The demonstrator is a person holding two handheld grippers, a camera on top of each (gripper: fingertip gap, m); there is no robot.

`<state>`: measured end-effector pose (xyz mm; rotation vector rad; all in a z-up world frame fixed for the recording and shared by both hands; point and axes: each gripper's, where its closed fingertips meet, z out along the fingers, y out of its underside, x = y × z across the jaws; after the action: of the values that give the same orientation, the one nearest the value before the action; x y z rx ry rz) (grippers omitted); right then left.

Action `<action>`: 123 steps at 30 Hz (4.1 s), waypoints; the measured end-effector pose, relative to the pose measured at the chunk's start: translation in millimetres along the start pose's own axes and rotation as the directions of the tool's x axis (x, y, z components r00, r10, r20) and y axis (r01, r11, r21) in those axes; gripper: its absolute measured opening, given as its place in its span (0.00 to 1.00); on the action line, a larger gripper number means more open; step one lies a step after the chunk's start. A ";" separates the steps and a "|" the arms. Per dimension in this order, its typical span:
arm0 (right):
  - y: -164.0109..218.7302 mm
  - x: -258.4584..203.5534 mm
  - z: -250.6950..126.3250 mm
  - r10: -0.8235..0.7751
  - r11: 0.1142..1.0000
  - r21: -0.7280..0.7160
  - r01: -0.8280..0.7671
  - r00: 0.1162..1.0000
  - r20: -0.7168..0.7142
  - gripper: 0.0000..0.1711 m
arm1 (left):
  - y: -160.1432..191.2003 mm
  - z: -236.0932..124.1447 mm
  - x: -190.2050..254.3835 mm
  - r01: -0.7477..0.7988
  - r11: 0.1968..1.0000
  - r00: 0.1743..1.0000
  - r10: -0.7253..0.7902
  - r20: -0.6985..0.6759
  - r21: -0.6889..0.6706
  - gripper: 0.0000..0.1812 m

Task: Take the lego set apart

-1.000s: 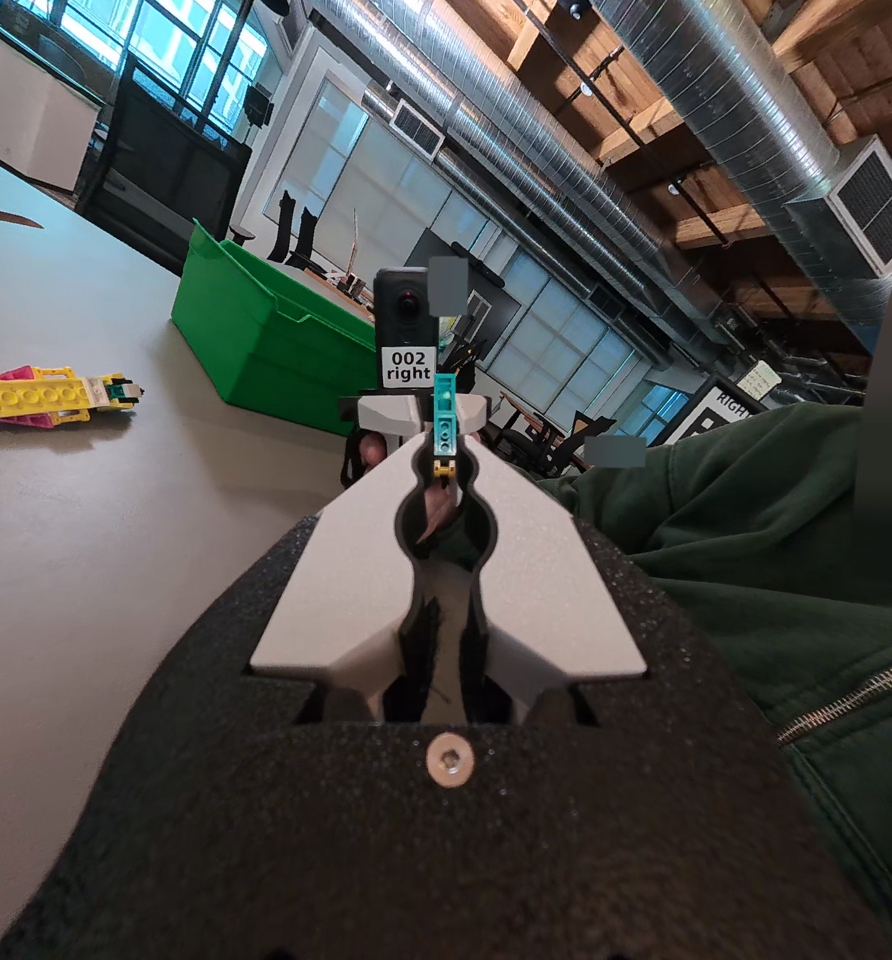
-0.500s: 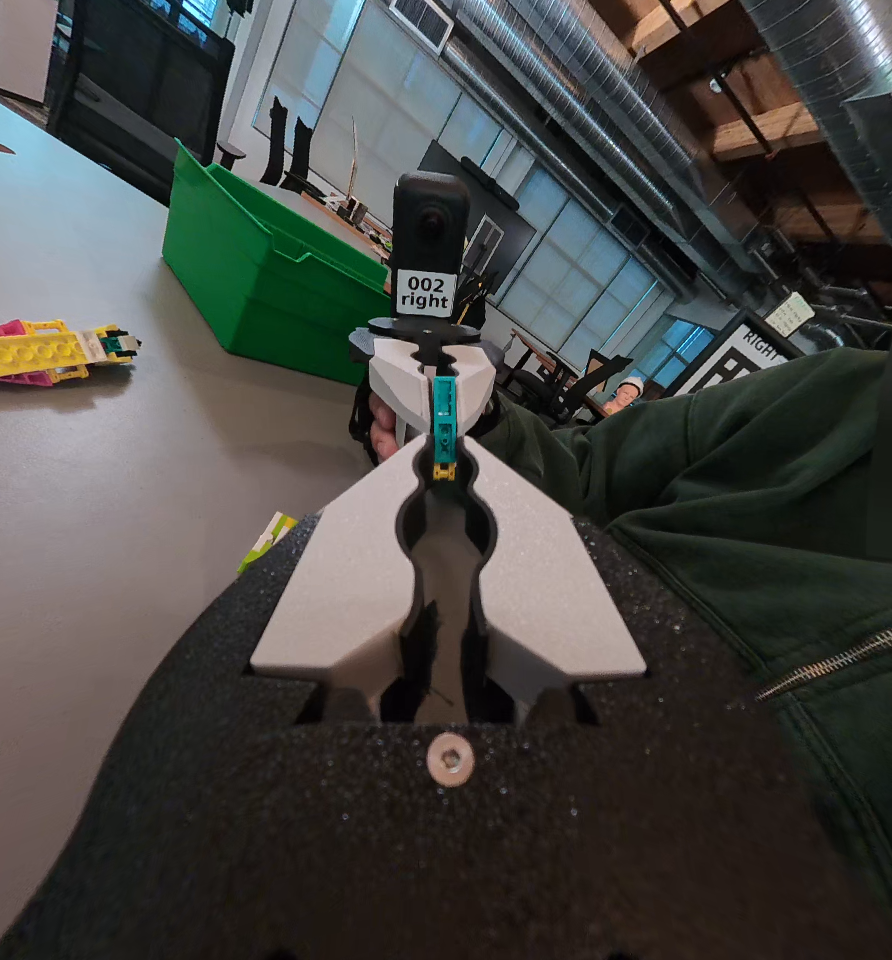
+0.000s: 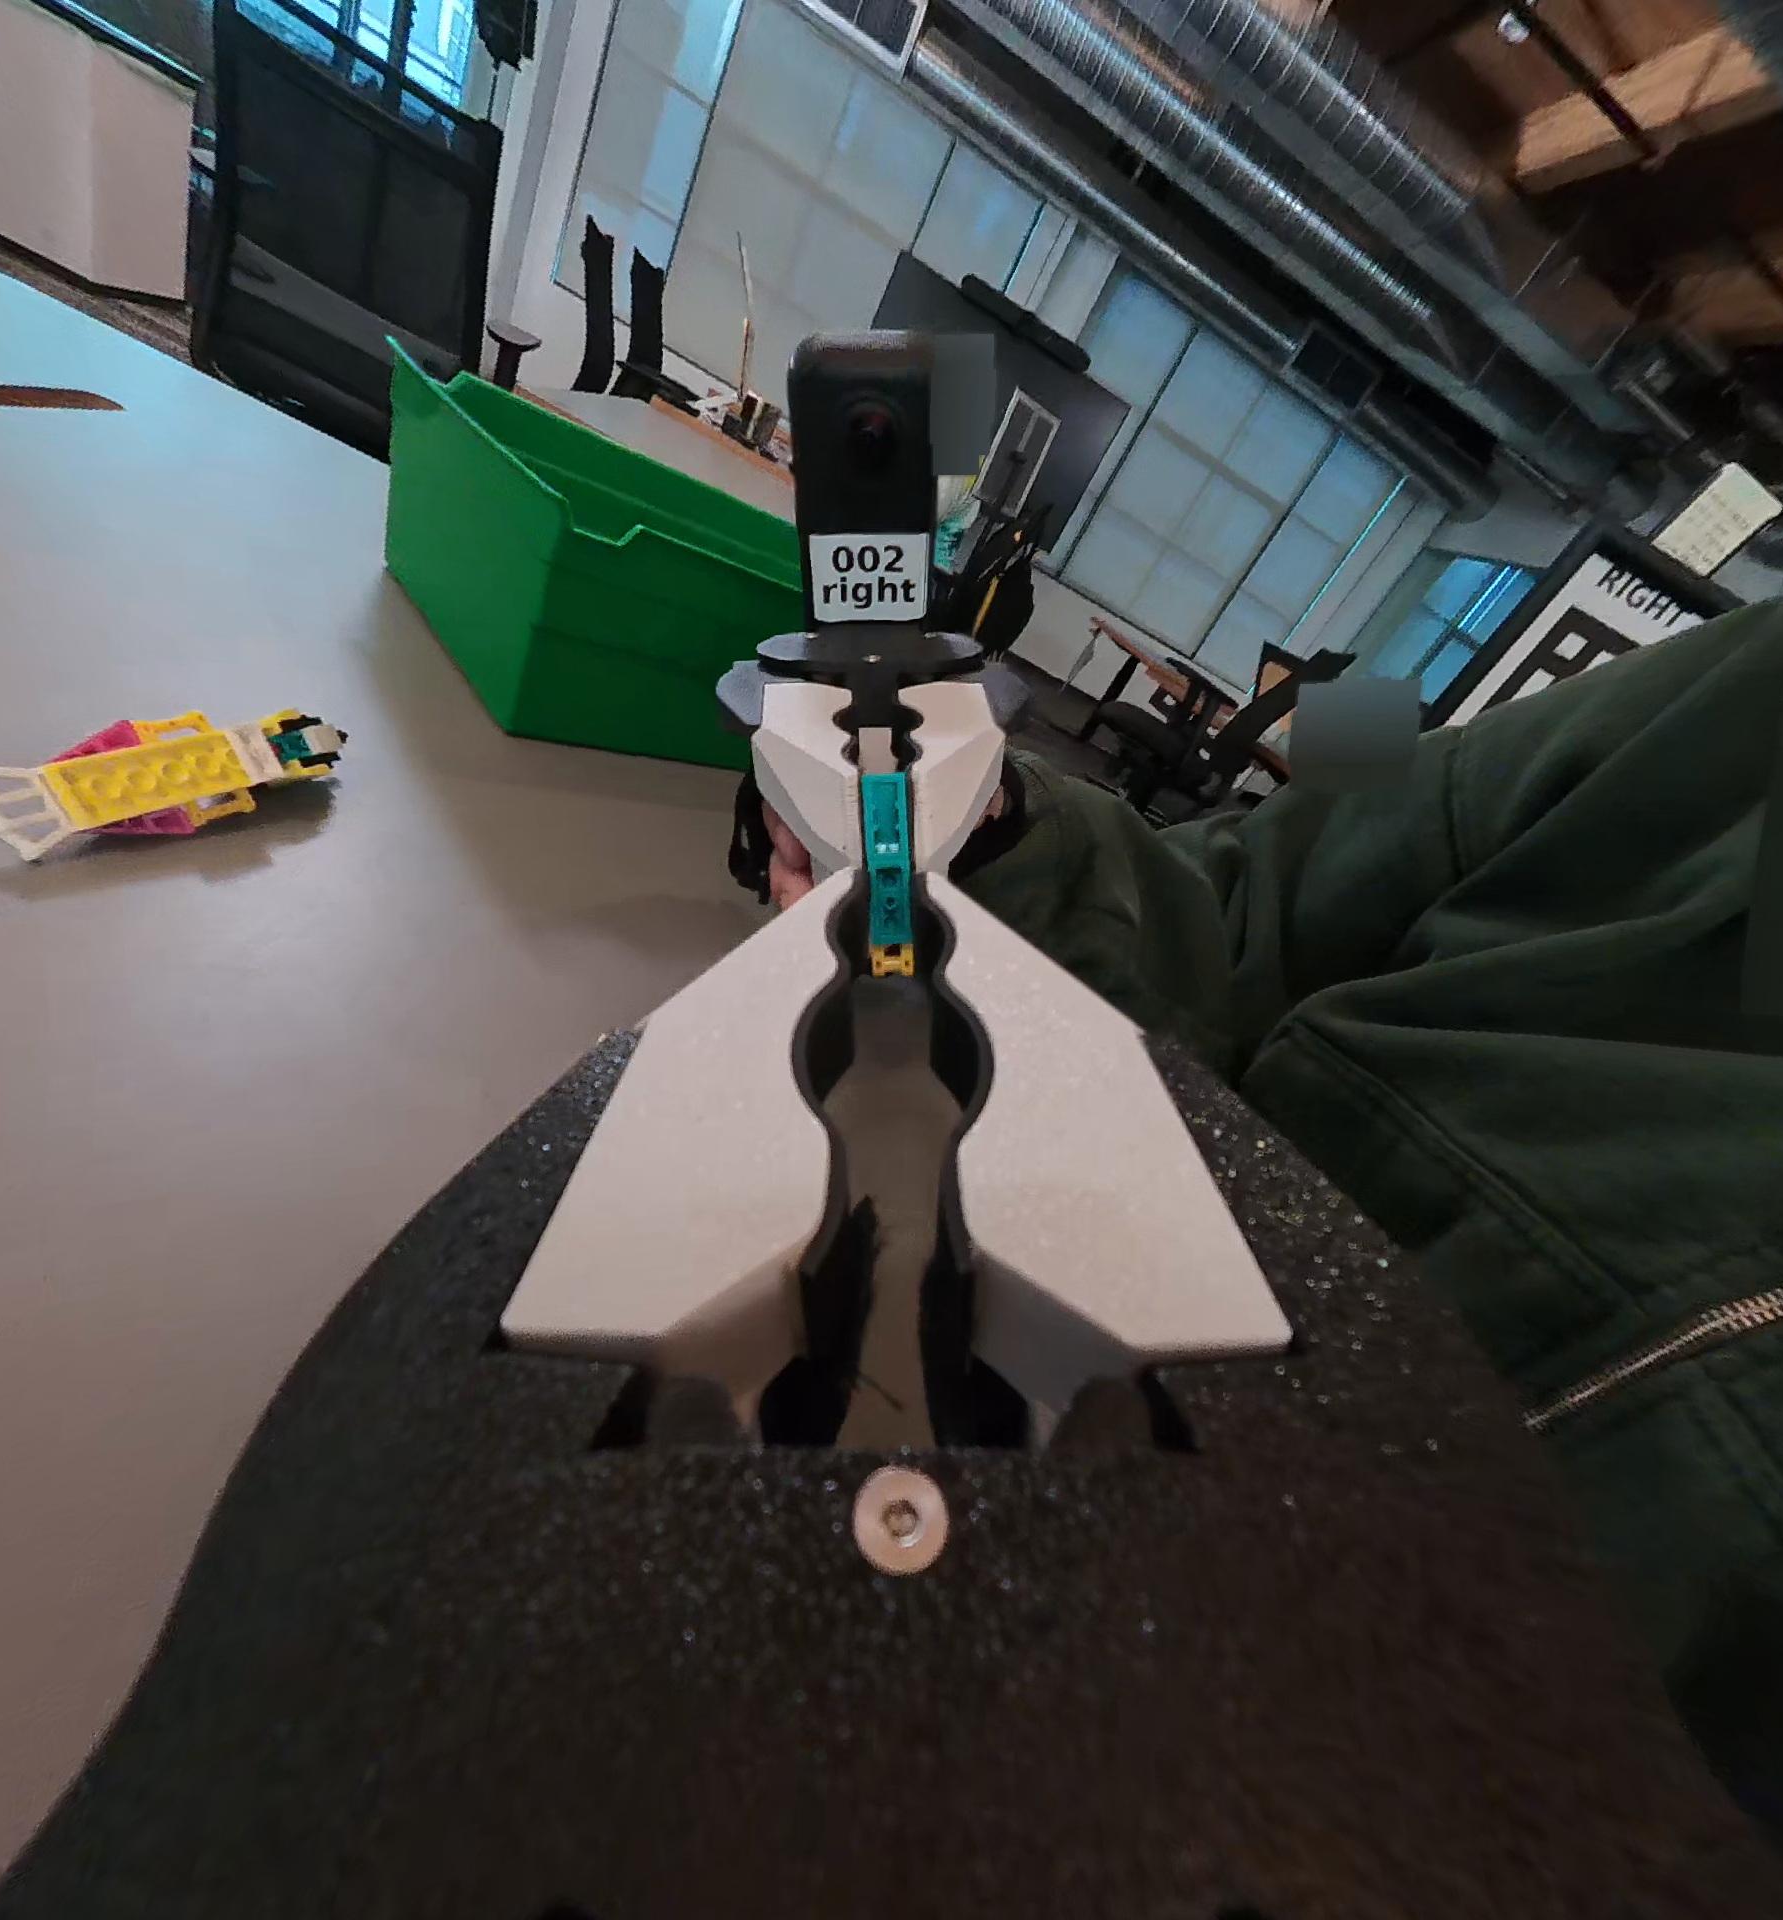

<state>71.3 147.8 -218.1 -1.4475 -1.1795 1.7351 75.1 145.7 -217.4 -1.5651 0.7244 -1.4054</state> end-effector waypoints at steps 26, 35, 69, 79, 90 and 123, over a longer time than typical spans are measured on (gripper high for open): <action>-8.9 -2.7 3.9 0.031 0.995 0.096 -0.035 0.999 0.036 0.06 | -7.2 2.1 5.2 0.105 0.991 0.992 -0.099 -0.072 0.079 0.03; -6.8 -2.4 1.5 0.003 0.998 0.069 -0.005 1.000 0.025 0.03 | -8.0 0.4 5.3 0.174 0.982 0.980 -0.165 -0.112 0.074 0.05; 0.6 -10.5 0.4 -0.104 0.994 0.019 0.104 0.994 0.020 0.03 | 3.8 3.6 11.8 -0.043 0.999 0.999 0.043 -0.008 -0.009 0.03; 0.9 14.7 -37.4 -0.138 0.990 -0.025 0.137 0.987 -0.081 0.03 | -6.2 -39.6 -19.0 -0.036 0.999 0.991 0.032 0.129 0.028 0.03; -1.0 33.7 -36.0 0.014 0.998 0.064 -0.007 0.994 -0.111 0.03 | -104.6 -172.9 -24.9 -0.335 0.928 0.711 0.135 0.690 0.165 0.03; -25.8 30.5 -41.1 0.147 0.960 0.248 -0.129 0.988 -0.054 0.03 | -32.5 -467.6 -23.7 0.308 0.944 -0.363 0.001 0.932 0.119 0.75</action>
<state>101.1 196.0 -209.4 -1.4563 -0.8114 1.8322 -388.7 74.1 -215.0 -2.3213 -0.5994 0.4282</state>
